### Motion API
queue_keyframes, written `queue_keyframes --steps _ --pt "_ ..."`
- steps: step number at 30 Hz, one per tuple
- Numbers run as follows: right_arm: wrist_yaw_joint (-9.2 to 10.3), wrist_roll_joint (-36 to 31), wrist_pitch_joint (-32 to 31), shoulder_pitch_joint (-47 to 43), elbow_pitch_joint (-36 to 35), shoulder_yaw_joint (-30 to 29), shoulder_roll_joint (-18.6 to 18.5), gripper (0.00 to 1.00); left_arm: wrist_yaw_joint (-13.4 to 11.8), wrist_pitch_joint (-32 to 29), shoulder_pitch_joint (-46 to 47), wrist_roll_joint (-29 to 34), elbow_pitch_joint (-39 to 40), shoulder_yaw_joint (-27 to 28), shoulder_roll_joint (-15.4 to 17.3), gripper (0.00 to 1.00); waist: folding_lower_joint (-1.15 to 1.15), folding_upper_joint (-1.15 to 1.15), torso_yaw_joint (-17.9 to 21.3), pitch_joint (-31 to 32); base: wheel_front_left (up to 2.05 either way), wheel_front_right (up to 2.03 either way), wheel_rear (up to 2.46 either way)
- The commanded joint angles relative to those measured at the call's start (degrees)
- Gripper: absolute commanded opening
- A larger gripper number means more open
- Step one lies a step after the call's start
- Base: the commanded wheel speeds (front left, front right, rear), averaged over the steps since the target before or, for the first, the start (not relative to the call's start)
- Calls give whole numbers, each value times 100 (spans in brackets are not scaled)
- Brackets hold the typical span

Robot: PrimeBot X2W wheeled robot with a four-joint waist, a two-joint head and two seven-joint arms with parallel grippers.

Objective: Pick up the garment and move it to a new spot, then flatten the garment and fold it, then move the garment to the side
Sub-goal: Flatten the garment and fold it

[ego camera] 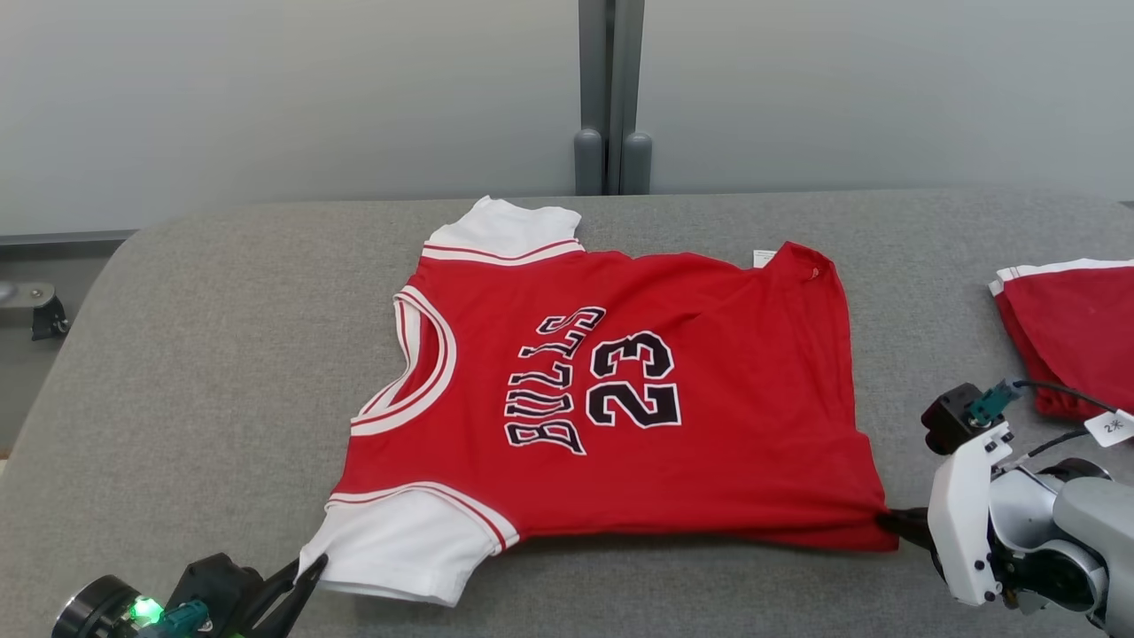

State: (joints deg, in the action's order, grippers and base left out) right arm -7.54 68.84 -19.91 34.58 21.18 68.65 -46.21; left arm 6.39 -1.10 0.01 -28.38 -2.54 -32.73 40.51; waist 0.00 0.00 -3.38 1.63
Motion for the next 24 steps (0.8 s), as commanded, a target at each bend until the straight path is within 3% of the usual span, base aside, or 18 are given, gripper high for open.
queue_keyframes --steps 1,11,24 --pt "12 39 1 93 -23 -43 -49 0 -59 -43 15 26 93 37 60 0 0 0 -1 -50 0 0 0" --pt "12 142 -283 642 182 -234 114 0 8 -376 1114 338 59 -170 -87 0 0 0 81 -558 0 0 0" --pt "11 12 -290 1319 872 -381 665 0 103 -52 2781 427 -1392 -538 -484 0 0 0 317 -1140 0 0 0"
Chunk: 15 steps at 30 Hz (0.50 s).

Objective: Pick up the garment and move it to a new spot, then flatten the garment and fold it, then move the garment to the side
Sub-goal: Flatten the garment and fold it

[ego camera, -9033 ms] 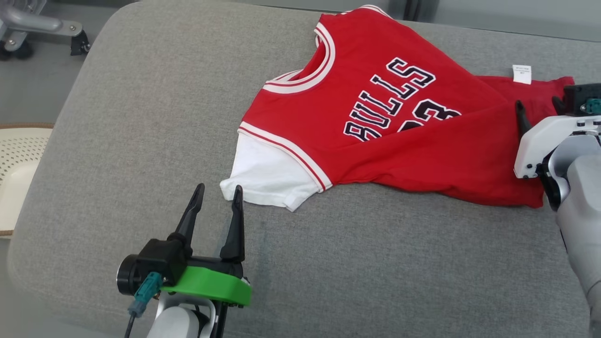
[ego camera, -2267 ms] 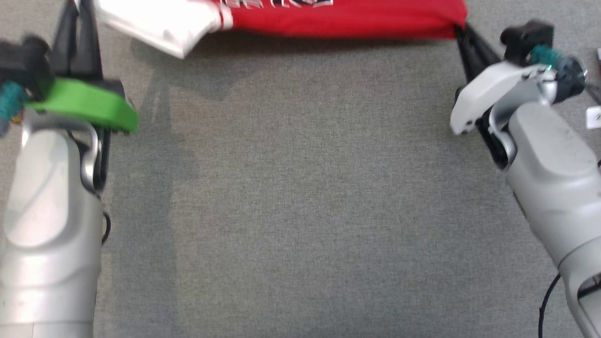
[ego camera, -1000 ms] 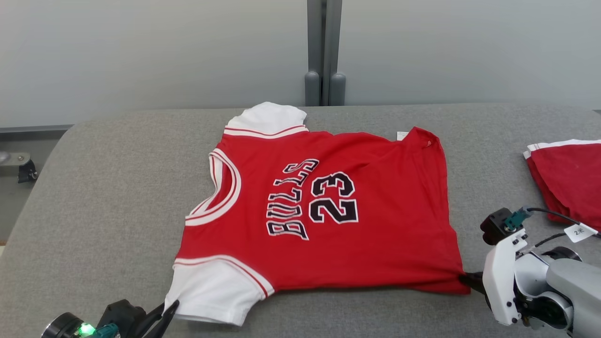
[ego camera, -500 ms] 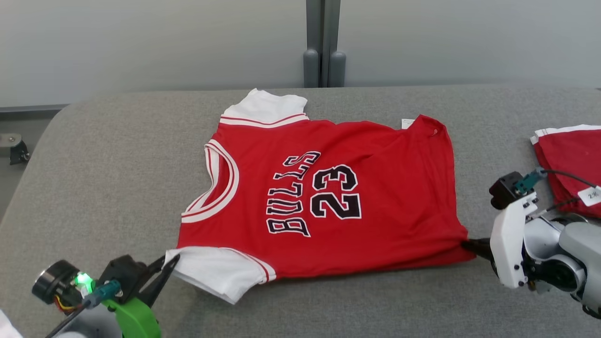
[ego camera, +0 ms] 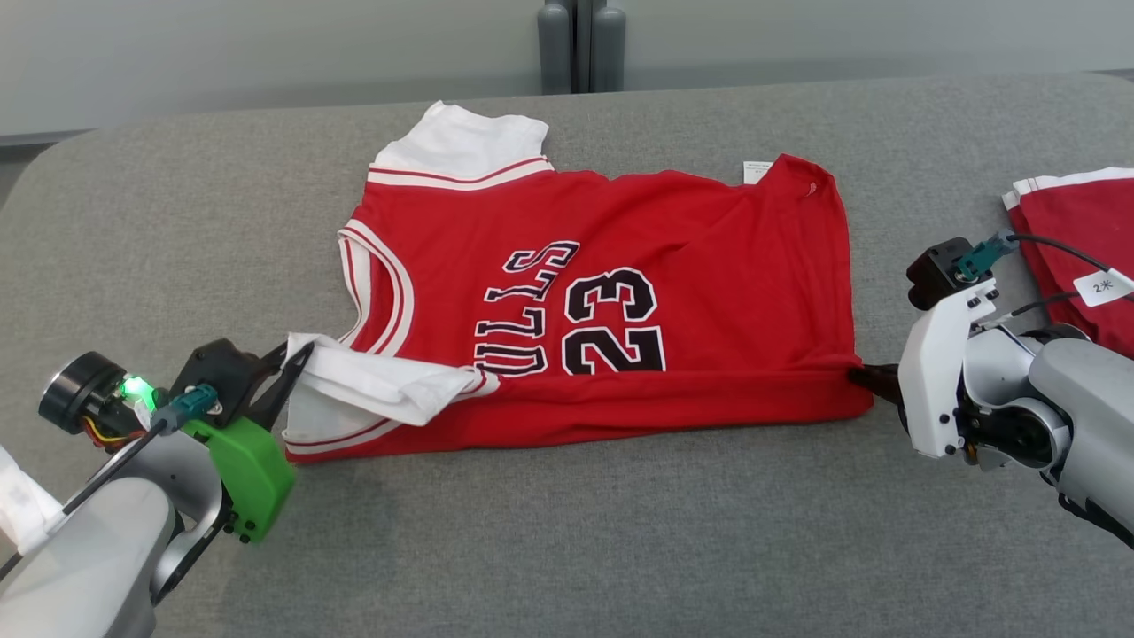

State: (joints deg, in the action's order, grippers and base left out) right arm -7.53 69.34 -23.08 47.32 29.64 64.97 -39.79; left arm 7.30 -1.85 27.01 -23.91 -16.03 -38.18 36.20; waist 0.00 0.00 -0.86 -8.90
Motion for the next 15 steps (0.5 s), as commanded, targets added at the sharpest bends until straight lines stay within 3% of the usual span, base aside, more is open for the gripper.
queue_keyframes --steps 1,15 --pt "10 -52 48 60 61 -5 47 0 13 60 144 -34 -128 -8 -84 0 0 0 70 -106 0 0 0" --pt "10 -200 650 388 315 11 250 0 21 528 839 -214 -1182 -343 -314 0 0 0 148 -383 0 0 0"
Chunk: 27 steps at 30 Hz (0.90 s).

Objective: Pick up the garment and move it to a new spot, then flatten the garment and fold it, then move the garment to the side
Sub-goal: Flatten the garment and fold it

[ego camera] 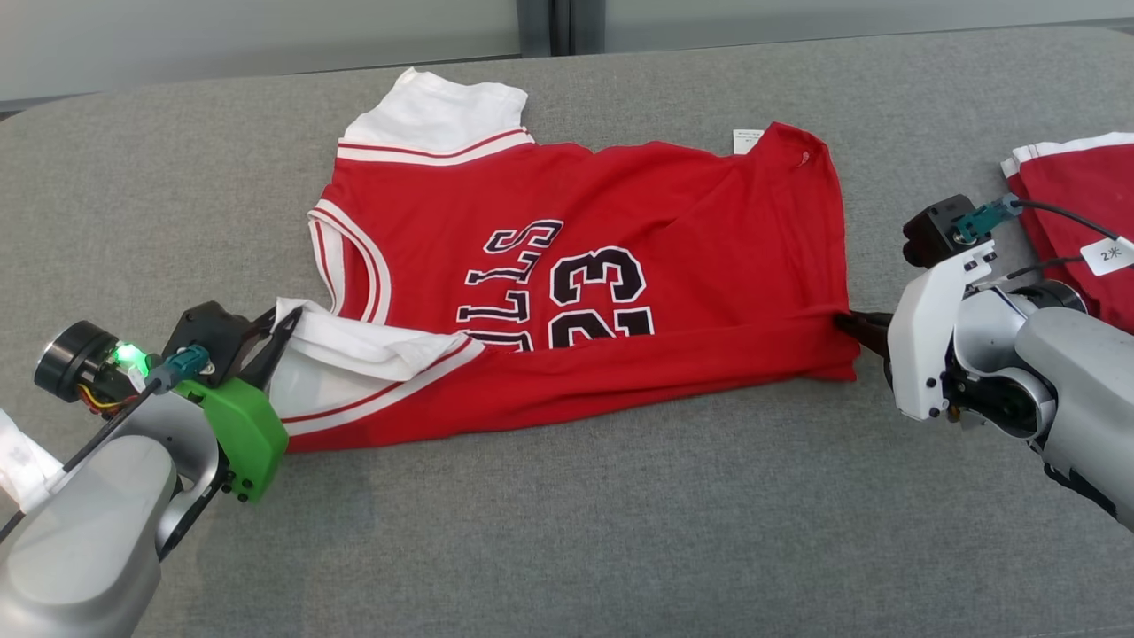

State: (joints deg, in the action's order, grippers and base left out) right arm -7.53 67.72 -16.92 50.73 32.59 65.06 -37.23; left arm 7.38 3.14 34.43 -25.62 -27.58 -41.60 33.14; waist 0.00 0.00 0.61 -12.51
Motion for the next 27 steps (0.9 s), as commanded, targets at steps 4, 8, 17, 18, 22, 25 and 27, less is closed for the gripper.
queue_keyframes --steps 4,8,17,18,22,25,27 --pt "10 -73 223 109 63 52 10 0 13 168 233 -67 -253 -34 -101 0 0 0 -20 -86 0 0 0" --pt "11 -40 492 138 183 9 60 100 -6 280 348 -72 -541 -32 -234 43 0 0 -38 -135 0 0 0" --pt "10 -54 1527 232 461 -308 160 100 -442 869 391 -437 -968 404 -603 100 0 0 -86 -69 0 0 0" --pt "10 -103 1780 198 475 -370 166 100 -532 964 343 -496 -963 504 -653 100 0 0 -91 -38 0 0 0" --pt "10 -323 2755 -84 534 -543 210 100 -777 1173 33 -677 -753 871 -832 100 0 0 -107 111 0 0 0" --pt "10 -566 3160 -322 561 -828 362 100 -998 1214 -230 -690 -285 1294 -955 100 0 0 -94 232 0 0 0" --pt "9 -898 3213 -479 408 -1222 432 100 -1128 1206 -553 -588 124 1593 -1058 100 0 0 -73 290 0 0 0"
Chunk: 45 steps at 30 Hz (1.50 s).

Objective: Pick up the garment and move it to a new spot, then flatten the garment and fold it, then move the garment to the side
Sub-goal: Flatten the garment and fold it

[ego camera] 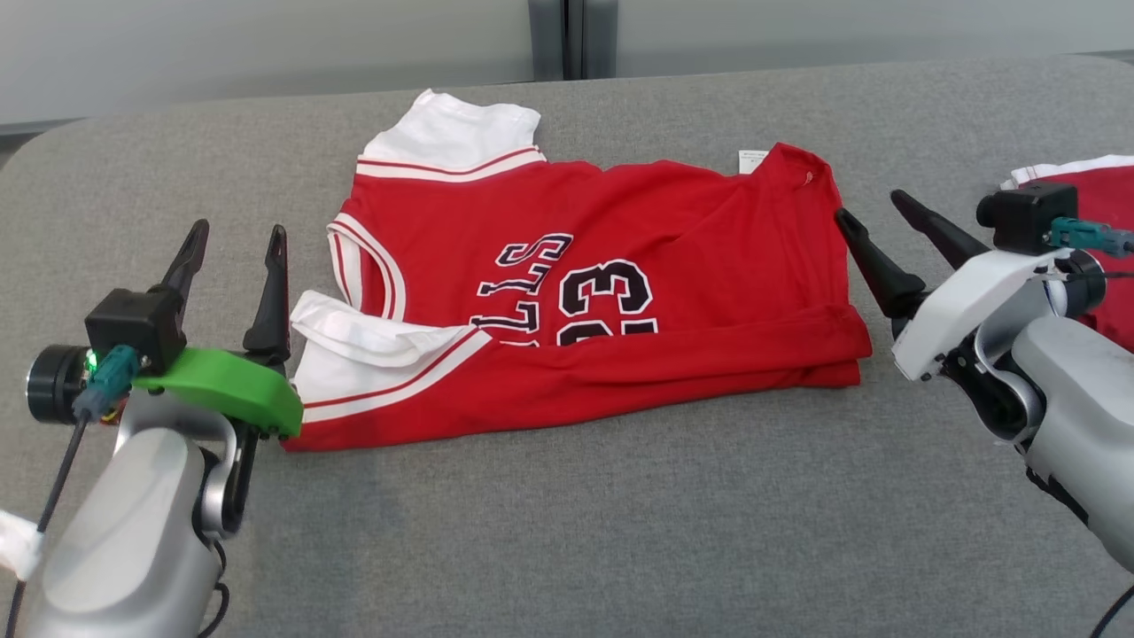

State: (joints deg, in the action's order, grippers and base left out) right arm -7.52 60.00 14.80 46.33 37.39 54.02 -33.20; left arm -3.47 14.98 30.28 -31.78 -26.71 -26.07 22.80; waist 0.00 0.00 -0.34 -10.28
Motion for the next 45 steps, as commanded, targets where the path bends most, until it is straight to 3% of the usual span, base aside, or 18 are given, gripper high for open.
queue_keyframes --steps 1,9,16,21,34,45 --pt "9 -407 49 -147 -247 -499 59 100 -89 17 -330 119 247 179 -85 100 0 0 38 93 0 0 0" --pt "9 -2579 37 -1973 -1814 -2844 837 100 -77 21 -1358 655 1138 865 -655 100 0 0 117 259 0 0 0" --pt "9 -3714 39 -3068 -2453 -4140 1783 100 -34 22 -1899 1109 1411 1417 -1190 100 0 0 117 414 0 0 0" --pt "8 -4193 39 -3610 -2781 -4806 2406 100 137 21 -2283 1529 1481 1727 -1550 100 0 0 92 489 0 0 0" --pt "9 -4519 39 -4119 -2784 -5018 2880 100 398 22 -2923 2137 1239 2110 -1941 100 0 0 165 679 0 0 0" --pt "8 -4496 40 -4000 -2727 -4854 2890 100 163 22 -2537 2421 335 2329 -1976 100 0 0 322 533 0 0 0"
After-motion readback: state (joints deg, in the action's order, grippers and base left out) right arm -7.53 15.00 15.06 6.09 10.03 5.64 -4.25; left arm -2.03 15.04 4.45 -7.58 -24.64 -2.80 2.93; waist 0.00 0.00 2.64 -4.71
